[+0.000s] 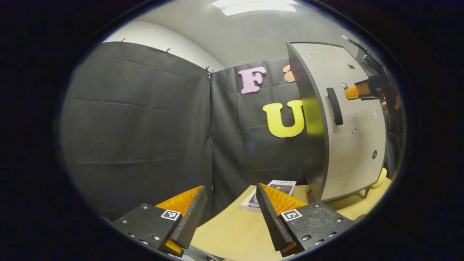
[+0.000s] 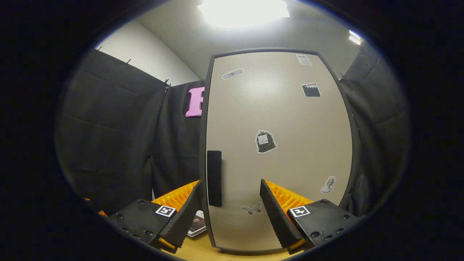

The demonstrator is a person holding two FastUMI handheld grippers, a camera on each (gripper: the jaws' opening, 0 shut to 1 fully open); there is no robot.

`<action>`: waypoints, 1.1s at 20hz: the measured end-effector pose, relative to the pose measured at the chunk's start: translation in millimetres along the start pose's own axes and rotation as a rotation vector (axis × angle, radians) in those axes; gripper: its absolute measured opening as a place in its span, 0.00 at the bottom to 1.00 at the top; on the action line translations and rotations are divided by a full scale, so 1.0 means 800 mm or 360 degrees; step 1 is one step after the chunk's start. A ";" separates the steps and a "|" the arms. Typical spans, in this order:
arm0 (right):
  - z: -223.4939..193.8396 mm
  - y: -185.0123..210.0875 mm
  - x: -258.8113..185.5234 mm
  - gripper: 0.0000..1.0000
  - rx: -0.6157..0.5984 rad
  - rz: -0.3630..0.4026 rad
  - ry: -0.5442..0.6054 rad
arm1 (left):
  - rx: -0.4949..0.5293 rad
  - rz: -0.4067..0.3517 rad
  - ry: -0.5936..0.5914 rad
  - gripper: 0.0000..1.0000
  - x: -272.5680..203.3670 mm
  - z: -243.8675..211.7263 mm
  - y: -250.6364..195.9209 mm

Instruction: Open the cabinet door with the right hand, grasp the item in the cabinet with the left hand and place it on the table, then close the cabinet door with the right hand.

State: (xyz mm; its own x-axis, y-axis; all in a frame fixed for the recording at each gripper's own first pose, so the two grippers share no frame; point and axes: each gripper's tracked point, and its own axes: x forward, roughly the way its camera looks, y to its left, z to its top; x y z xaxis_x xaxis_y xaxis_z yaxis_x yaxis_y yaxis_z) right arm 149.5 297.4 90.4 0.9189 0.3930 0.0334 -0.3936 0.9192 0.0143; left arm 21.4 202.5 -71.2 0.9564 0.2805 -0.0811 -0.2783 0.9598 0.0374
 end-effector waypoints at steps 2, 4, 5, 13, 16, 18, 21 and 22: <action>-0.004 0.005 0.016 0.98 0.0003 -0.0015 0.0011 | 0.0013 0.0014 0.0011 0.85 0.007 -0.007 0.013; -0.009 0.012 0.031 0.96 0.0012 -0.0024 0.0025 | 0.0016 0.0028 0.0025 0.85 0.014 -0.015 0.023; -0.011 0.016 0.039 0.98 0.0015 -0.0026 0.0034 | 0.0013 0.0035 0.0032 0.85 0.018 -0.018 0.029; -0.034 0.039 0.092 0.80 0.0033 -0.0051 0.0146 | 0.0006 0.0094 0.0071 0.82 0.033 -0.038 0.064; -0.051 0.044 0.106 0.55 0.0036 -0.0058 0.0217 | -0.0005 0.0103 0.0084 0.85 0.036 -0.045 0.073; -0.060 0.043 0.111 0.55 0.0038 -0.0087 0.0247 | -0.0007 0.0102 0.0086 0.85 0.038 -0.048 0.074; -0.058 0.041 0.111 0.33 0.0055 -0.0086 0.0253 | -0.0005 0.0093 0.0081 0.85 0.038 -0.044 0.072; -0.056 0.040 0.107 0.28 0.0052 -0.0079 0.0254 | -0.0004 0.0086 0.0076 0.85 0.036 -0.042 0.071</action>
State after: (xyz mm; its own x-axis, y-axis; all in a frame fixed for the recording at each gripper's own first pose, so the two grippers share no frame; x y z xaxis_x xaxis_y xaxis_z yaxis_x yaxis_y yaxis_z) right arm 216.7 362.0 49.2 0.9285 0.3489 -0.1274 -0.3460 0.9372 0.0447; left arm 30.5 265.3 -104.7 0.9347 0.3322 -0.1263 -0.3298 0.9432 0.0407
